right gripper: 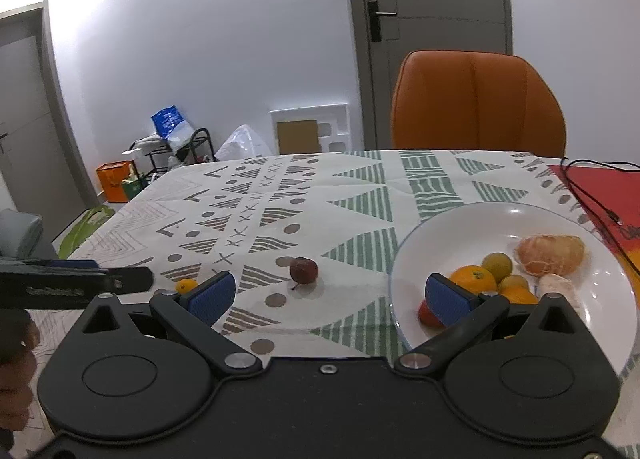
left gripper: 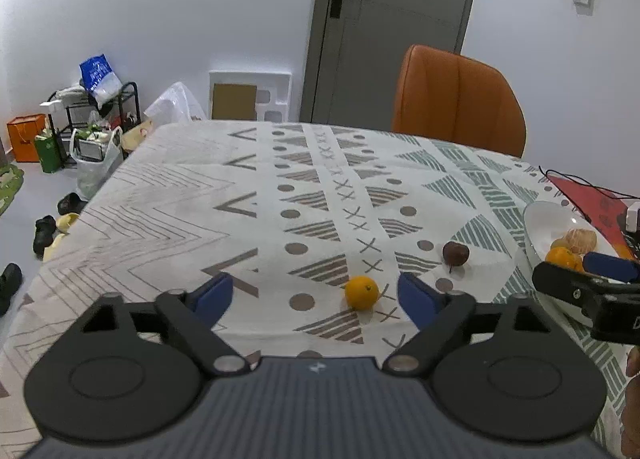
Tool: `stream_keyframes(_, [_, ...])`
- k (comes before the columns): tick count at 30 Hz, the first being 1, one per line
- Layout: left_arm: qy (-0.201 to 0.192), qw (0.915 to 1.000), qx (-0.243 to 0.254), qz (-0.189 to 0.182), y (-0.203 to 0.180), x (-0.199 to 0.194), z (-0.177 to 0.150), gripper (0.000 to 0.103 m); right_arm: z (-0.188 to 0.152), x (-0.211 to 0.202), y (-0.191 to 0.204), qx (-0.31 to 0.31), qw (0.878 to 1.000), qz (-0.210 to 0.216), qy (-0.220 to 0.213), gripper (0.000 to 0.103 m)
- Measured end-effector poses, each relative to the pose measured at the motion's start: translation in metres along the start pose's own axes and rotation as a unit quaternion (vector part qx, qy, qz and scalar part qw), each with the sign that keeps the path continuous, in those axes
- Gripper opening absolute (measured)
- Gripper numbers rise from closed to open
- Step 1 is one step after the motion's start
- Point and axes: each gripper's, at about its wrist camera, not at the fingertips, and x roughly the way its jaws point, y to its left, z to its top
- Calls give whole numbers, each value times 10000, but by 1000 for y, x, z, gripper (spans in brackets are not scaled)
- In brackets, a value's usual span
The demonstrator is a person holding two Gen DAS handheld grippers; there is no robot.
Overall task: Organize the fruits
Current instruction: 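Withdraw both open tools toward the small kumquat and dark red plum, then grasp the small orange kumquat with left tool while right tool grasps the dark red plum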
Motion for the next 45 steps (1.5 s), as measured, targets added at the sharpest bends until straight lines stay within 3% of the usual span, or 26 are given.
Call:
stream_keyframes(4, [117,9999,31,-41,-3,11,0,72,2,8,-1,-41,9999,84,118,101])
stream_keyframes(6, [202,9998,24,-57,-4,18,1,66,2,12,0,-79,9998,92,178,96])
stream_keyframes(13, [396,9990,97,-156,-11,35,4,55,7,27,-3,-63,9993,211,315,89])
stream_keyframes(19, [642,9977,68,-222,-13,52,4,35,12,40,0,-153,9988,283,378,81])
stream_keyframes(21, [657,9975,113,-238,-14,53,6,23,14,44,0,-134,9983,347,438,75])
stream_keyframes(27, [593,9980,-10,-227,-5,49,13,23,19,52,5,-210,9975,466,485,64])
stream_keyframes(38, [270,9986,-453,-16,28,26,26,23,25,80,23,-596,9948,283,779,60])
stream_keyframes(40, [259,9986,-471,14,30,25,27,23,23,87,23,-596,9941,208,885,53])
stream_keyframes(42, [252,9984,-495,36,31,25,27,23,19,93,22,-567,9930,260,998,29])
stream_keyframes(43, [249,9985,-494,36,31,24,27,23,18,94,21,-555,9927,274,1034,22])
stream_keyframes(45, [243,9986,-473,40,29,24,27,23,15,91,21,-567,9927,340,1007,21])
